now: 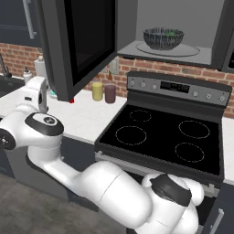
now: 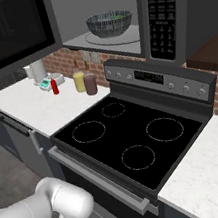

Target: Pick the broccoli from the sink and place it in the bowl. Then pick the bowl and place it in the microwave. Then close the microwave door and press the start button.

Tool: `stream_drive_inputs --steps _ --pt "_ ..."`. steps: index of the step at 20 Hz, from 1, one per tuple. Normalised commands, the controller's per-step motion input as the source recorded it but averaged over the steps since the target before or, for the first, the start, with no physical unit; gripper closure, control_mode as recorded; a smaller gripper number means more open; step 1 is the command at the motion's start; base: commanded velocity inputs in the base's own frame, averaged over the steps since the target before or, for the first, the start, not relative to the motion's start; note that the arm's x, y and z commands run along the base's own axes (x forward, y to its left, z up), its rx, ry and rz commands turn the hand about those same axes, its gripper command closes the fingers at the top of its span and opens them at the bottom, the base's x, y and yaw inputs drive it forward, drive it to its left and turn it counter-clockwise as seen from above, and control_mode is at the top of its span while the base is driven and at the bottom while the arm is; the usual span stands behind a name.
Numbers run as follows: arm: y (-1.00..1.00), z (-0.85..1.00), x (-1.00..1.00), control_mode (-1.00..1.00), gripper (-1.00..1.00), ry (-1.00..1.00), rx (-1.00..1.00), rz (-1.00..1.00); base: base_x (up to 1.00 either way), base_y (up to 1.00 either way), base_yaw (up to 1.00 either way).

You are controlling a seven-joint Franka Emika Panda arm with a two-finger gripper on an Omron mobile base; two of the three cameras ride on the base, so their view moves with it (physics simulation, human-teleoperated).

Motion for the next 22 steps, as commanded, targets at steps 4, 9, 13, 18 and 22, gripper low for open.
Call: stream_drive_inputs --steps 4,9,13,18,22 --pt "-0.28 0.0 0.43 -1.0 -1.0 0.0 0.0 -0.01 0.0 0.0 0.0" --pt "-0.08 0.0 0.42 -1.0 -1.0 0.0 0.0 0.0 0.0 0.0 0.0" --pt "-0.36 0.09 -0.18 -1.0 -1.0 -0.12 0.03 0.0 0.0 0.0 0.0" --pt "-0.74 0.14 -0.45 -1.0 -1.0 -0.2 0.12 0.0 0.0 0.0 0.0" --pt "-0.92 0.23 -0.36 -1.0 -1.0 -0.2 0.16 0.0 0.0 0.0 0.0"
